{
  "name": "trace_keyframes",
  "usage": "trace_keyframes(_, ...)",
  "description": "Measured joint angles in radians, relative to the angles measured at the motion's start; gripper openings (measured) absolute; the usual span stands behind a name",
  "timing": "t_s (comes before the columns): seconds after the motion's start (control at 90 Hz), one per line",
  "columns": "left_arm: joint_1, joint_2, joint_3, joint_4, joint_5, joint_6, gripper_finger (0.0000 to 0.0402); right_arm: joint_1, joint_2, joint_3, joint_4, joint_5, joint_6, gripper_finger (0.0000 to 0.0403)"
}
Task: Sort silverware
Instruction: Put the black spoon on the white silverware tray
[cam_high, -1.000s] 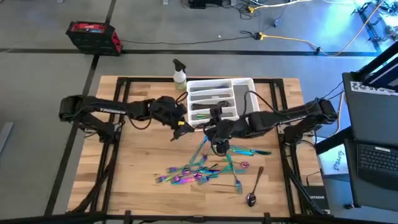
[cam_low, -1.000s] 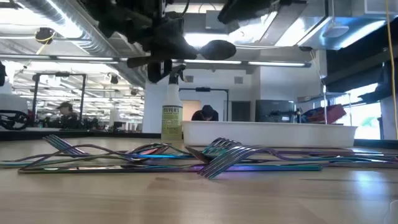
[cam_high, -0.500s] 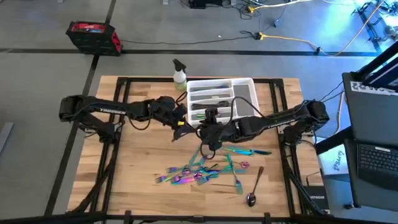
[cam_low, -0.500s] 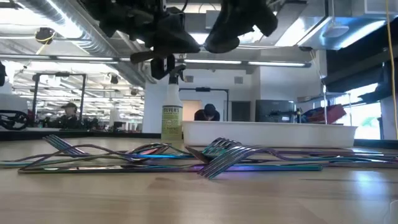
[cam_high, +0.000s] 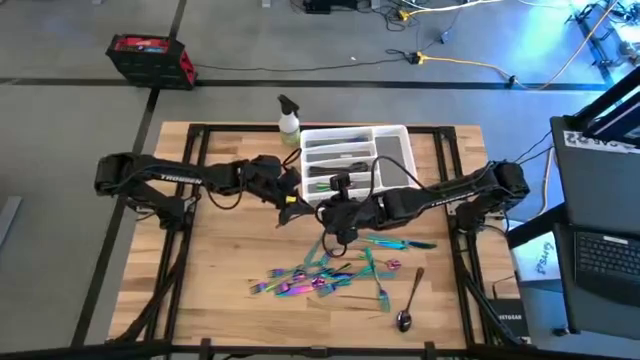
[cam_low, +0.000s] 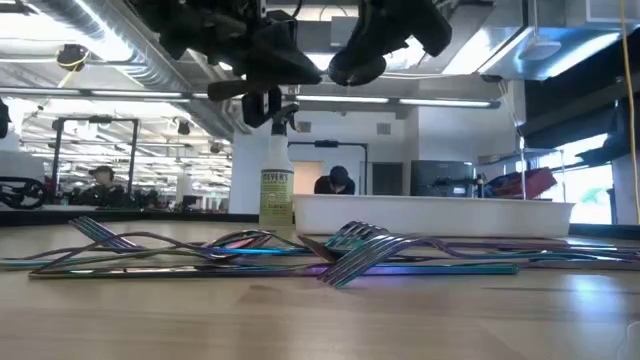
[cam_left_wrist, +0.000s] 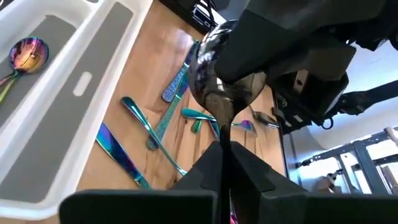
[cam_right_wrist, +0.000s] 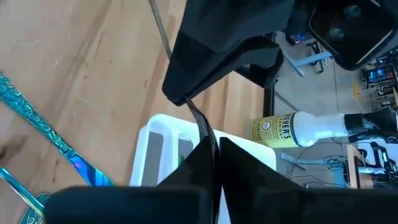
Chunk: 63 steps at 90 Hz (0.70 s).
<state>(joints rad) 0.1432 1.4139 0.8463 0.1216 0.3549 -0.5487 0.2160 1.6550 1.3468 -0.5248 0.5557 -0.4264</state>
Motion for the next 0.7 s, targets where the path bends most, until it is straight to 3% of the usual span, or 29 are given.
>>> trace_keyframes(0.178,0.000,0.000,0.000,0.019,-0.071,-0.039,0.0017,0.000,0.000,0.000,-0.016,0.023,0.045,0.0001)
trace_keyframes(0.433,0.002,-0.001,0.000,0.034,-0.107,-0.027,0.0091,0.000,0.000,0.000,-0.053,0.021,0.089,0.0000)
trace_keyframes(0.7,0.057,-0.101,0.000,0.045,-0.189,0.058,0.0153,-0.078,-0.030,0.000,-0.232,-0.067,0.193,0.0000)
